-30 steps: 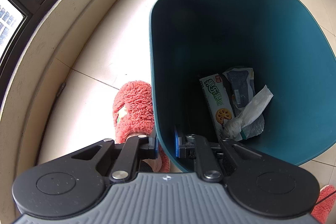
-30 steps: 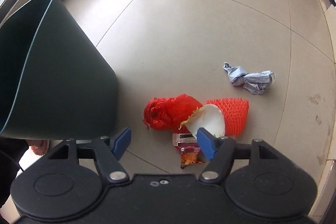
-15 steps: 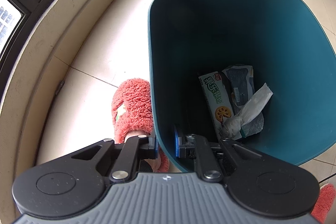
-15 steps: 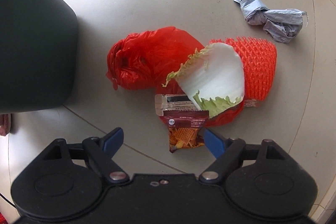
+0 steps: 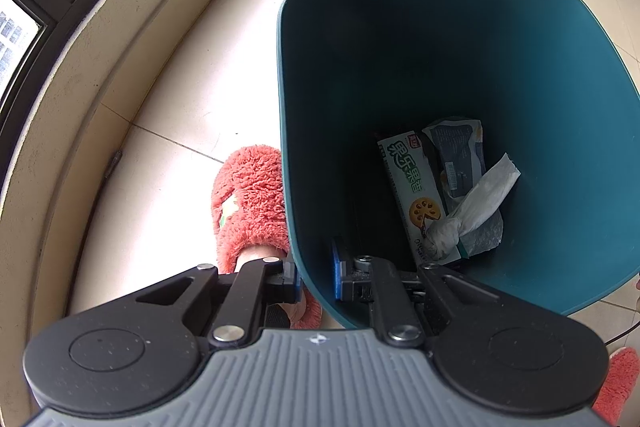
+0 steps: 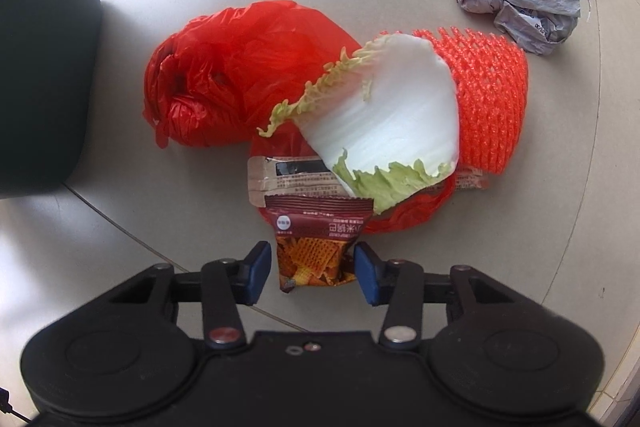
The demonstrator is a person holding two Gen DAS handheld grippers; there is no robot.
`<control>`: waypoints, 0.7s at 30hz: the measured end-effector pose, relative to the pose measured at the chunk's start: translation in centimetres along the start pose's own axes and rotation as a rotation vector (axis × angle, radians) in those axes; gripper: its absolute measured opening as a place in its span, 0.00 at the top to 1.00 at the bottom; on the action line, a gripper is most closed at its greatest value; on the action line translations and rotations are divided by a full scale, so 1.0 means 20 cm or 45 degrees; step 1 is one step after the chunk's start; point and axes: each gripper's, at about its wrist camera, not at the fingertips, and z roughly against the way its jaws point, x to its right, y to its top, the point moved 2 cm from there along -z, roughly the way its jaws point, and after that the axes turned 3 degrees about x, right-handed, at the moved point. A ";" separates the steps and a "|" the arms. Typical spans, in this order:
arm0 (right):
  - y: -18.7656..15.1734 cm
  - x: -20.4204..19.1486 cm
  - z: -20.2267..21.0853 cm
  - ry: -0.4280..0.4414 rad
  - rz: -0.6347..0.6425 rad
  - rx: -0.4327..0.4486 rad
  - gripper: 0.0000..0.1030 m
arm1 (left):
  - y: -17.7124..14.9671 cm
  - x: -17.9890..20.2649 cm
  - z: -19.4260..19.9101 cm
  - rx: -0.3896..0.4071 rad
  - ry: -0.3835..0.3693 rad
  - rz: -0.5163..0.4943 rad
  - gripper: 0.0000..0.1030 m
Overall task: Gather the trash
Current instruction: 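Carry the brown snack wrapper over the bin with the right tool and release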
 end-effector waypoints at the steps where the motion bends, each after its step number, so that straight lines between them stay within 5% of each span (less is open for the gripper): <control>1: 0.00 0.00 0.00 -0.005 0.004 -0.004 0.67 | 0.00 0.00 0.00 0.002 0.003 -0.003 0.87; 10: 0.00 -0.07 0.25 0.000 0.071 0.023 0.70 | 0.00 0.01 0.00 0.004 0.009 0.000 0.87; 21: 0.12 -0.28 0.95 0.116 0.217 0.276 0.70 | 0.00 0.01 0.00 0.007 0.010 0.001 0.87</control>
